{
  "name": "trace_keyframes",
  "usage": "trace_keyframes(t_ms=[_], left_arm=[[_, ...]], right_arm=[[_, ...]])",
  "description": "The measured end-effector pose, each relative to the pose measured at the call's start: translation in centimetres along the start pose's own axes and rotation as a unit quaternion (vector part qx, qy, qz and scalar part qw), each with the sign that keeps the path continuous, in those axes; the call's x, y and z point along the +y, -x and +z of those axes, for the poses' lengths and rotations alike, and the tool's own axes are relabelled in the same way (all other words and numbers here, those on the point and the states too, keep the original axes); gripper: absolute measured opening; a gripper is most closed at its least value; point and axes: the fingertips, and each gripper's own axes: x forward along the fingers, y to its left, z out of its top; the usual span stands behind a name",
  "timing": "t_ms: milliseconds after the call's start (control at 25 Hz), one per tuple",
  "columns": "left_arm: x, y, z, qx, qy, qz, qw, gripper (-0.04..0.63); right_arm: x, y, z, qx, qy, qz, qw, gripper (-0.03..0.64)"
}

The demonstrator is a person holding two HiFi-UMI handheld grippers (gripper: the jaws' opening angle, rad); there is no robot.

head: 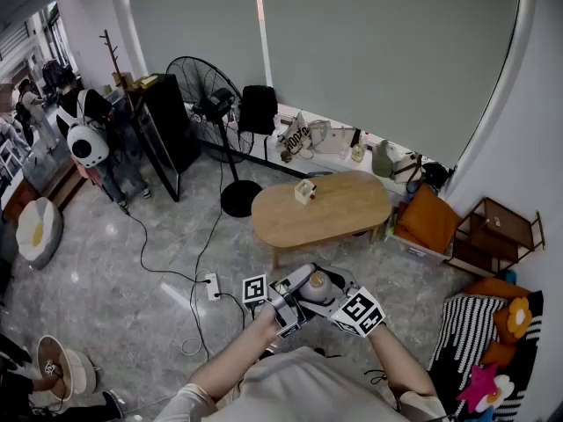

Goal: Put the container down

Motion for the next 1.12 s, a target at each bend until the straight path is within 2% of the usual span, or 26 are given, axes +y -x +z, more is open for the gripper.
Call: trace_keyframes(t_ms=[800, 1120], left_arm=[[1.8, -2.0, -0.8, -0.011, -0.003, 0.006, 0.9999, 0.350], [2.9, -3.7, -1.0, -0.012, -0.010, -0.006, 0.9999, 0.351]], right_arm=[[-1.4, 2.0, -1.3, 0.001, -0.003, 0.010, 1.000, 0.393], [-2.8, 3.3, -2.1, -0.009, 0.011, 0.014, 1.000, 0.391]])
